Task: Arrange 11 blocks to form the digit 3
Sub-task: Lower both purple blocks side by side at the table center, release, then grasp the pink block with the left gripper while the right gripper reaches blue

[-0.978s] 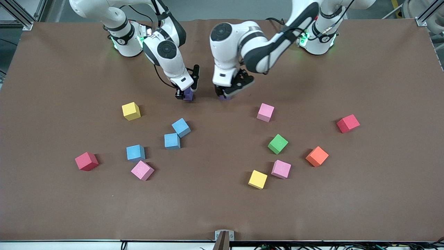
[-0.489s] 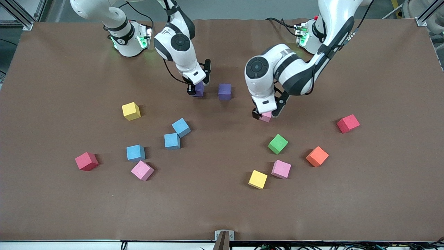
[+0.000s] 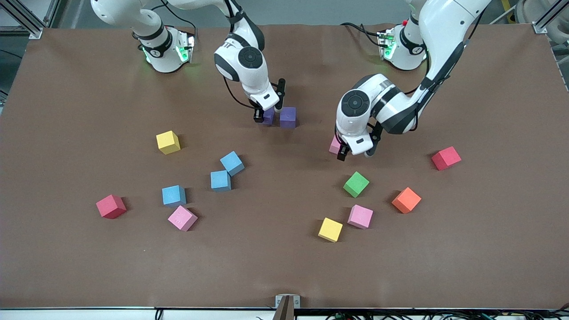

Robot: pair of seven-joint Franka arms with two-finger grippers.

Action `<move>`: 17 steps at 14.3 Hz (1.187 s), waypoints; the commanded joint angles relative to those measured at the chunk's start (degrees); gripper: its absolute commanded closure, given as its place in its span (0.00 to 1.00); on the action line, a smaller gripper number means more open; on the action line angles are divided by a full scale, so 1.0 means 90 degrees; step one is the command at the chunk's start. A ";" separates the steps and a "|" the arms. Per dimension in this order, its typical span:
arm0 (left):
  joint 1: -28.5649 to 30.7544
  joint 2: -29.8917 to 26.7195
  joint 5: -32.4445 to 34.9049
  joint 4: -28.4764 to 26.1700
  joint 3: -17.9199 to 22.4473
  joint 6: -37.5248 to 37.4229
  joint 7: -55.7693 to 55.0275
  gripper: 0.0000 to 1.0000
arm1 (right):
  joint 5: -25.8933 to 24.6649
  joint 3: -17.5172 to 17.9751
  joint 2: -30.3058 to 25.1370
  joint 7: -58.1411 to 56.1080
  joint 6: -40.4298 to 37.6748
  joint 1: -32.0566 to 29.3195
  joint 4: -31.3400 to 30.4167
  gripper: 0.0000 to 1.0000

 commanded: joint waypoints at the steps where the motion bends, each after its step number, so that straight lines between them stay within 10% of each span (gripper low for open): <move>1: 0.0030 -0.0123 -0.0015 -0.0285 -0.0040 0.0197 -0.0216 0.00 | 0.0087 -0.0029 0.0318 0.0245 -0.0288 0.0151 0.0454 0.77; 6: 0.0040 0.0062 0.0004 -0.0481 -0.0040 0.0617 -0.0235 0.00 | 0.0068 -0.0039 0.0562 0.0245 -0.0319 0.0239 0.0825 0.76; 10: 0.0050 0.0150 0.0004 -0.0471 -0.0030 0.0733 -0.0235 0.35 | 0.0039 -0.0039 0.0582 0.0245 -0.0309 0.0278 0.0855 0.76; 11: 0.0040 0.0160 0.0004 -0.0452 -0.0030 0.0763 -0.0264 0.47 | 0.0039 -0.0039 0.0591 0.0245 -0.0319 0.0278 0.0855 0.70; 13: 0.0040 0.0082 0.0004 -0.0423 -0.0050 0.0754 -0.0565 0.68 | -0.0010 -0.0039 0.0582 0.0187 -0.0319 0.0249 0.0855 0.00; 17: -0.0145 0.0052 0.0004 -0.0393 -0.0254 0.0764 -0.1464 0.75 | -0.0010 -0.0049 0.0543 -0.0115 -0.0358 0.0171 0.0855 0.00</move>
